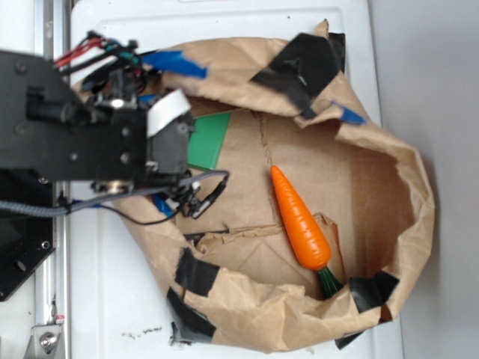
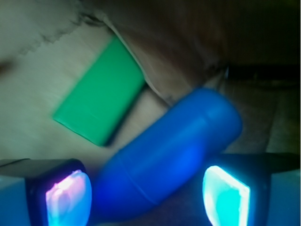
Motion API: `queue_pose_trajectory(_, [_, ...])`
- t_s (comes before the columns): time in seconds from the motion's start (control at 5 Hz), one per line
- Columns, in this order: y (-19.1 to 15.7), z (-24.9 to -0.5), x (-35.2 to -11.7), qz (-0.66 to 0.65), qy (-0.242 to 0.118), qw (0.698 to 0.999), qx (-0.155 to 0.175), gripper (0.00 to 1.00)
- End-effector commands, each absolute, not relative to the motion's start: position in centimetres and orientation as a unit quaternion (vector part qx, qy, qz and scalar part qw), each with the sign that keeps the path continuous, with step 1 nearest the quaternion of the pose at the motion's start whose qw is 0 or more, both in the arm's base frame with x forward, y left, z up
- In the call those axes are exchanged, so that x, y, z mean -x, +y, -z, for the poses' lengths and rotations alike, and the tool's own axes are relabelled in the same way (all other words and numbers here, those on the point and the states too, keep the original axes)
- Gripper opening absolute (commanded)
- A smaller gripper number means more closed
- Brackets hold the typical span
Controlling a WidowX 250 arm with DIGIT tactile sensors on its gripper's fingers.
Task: Grab the blue bottle.
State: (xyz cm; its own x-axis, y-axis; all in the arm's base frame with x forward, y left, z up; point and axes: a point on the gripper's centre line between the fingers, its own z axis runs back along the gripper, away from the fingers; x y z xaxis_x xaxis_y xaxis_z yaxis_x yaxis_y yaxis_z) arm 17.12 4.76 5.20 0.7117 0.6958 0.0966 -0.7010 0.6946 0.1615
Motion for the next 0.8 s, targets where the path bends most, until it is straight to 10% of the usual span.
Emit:
queue_pose_trajectory(0.0, [5.3,-3.9,-17.9,-0.374,-0.009,0.926,-0.05,1.0])
queue_pose_trajectory(0.2, [5.1,-4.0,-18.2,-0.347,-0.002,0.937,-0.032,1.0])
queue_pose_trajectory(0.4, [5.2,-4.4,-18.5,-0.348,0.002,0.937,-0.027,0.0])
queue_pose_trajectory(0.6, [5.4,-4.8,-18.9,-0.342,0.008,0.939,-0.025,0.0])
